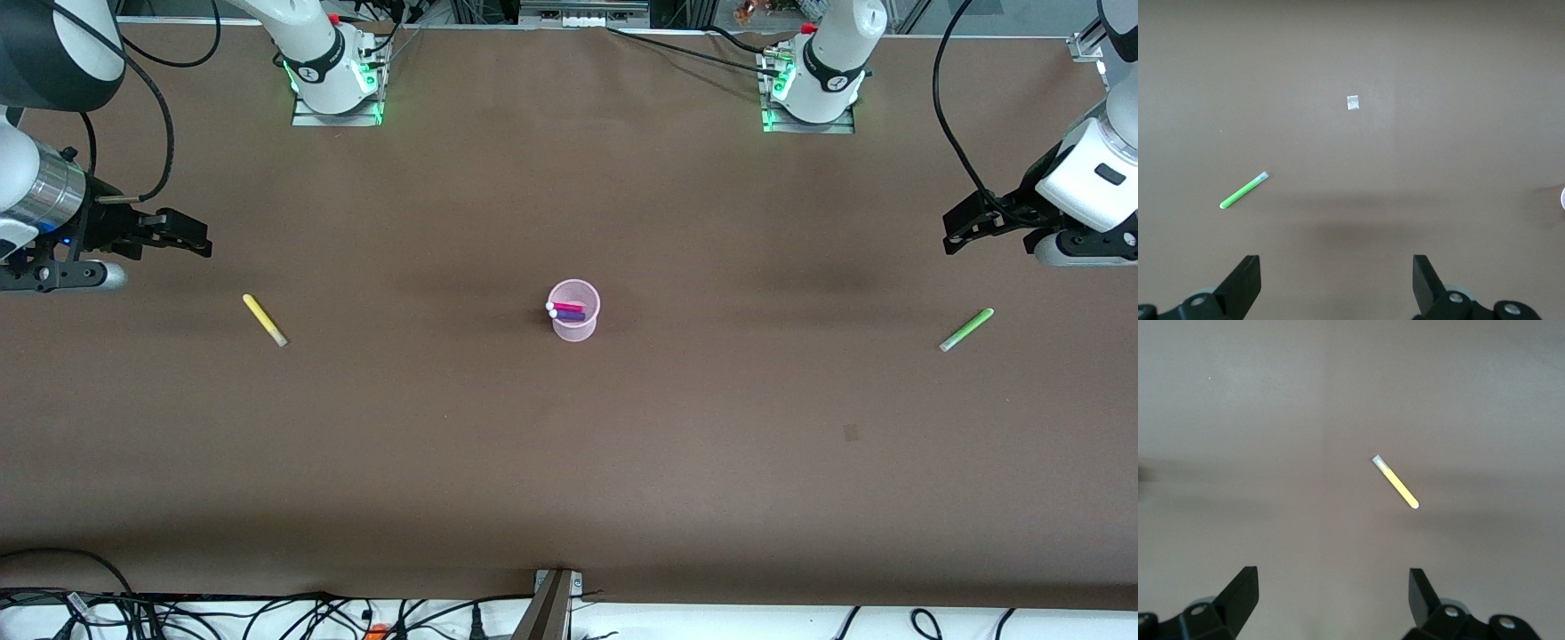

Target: Organize pens into pink holder with both arms

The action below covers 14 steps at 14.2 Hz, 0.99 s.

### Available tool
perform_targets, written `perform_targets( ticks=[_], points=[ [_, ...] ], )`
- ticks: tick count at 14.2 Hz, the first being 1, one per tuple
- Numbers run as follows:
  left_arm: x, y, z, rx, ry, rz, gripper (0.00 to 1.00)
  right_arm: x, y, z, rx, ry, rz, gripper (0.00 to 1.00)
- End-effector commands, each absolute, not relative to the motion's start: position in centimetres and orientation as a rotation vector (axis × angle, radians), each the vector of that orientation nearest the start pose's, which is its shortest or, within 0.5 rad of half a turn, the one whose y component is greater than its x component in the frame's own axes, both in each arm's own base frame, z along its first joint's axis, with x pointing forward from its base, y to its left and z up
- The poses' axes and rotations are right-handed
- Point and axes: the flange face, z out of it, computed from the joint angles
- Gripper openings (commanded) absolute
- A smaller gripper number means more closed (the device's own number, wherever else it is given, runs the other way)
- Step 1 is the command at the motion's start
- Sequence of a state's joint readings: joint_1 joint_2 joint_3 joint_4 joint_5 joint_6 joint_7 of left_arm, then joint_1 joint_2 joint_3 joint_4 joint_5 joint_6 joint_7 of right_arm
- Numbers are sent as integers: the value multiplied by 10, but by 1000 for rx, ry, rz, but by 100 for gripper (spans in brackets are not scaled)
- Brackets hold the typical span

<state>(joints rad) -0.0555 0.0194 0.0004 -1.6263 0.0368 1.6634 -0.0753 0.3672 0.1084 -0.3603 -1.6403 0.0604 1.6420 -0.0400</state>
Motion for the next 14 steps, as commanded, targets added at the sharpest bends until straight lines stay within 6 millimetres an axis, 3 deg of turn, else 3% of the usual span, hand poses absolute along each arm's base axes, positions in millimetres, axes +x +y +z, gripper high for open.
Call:
perform_targets(
  ticks=[1,8,14],
  points=[
    [569,-28,601,-3095,-19,-26,100,575,19,542,-3123,-34,141,99],
    [569,-27,601,-3093,-19,-26,100,571,6,554,-3176,-46,109,99],
    [569,-27,601,-3093,-24,-26,100,570,13,557,-3177,6,132,100]
  ],
)
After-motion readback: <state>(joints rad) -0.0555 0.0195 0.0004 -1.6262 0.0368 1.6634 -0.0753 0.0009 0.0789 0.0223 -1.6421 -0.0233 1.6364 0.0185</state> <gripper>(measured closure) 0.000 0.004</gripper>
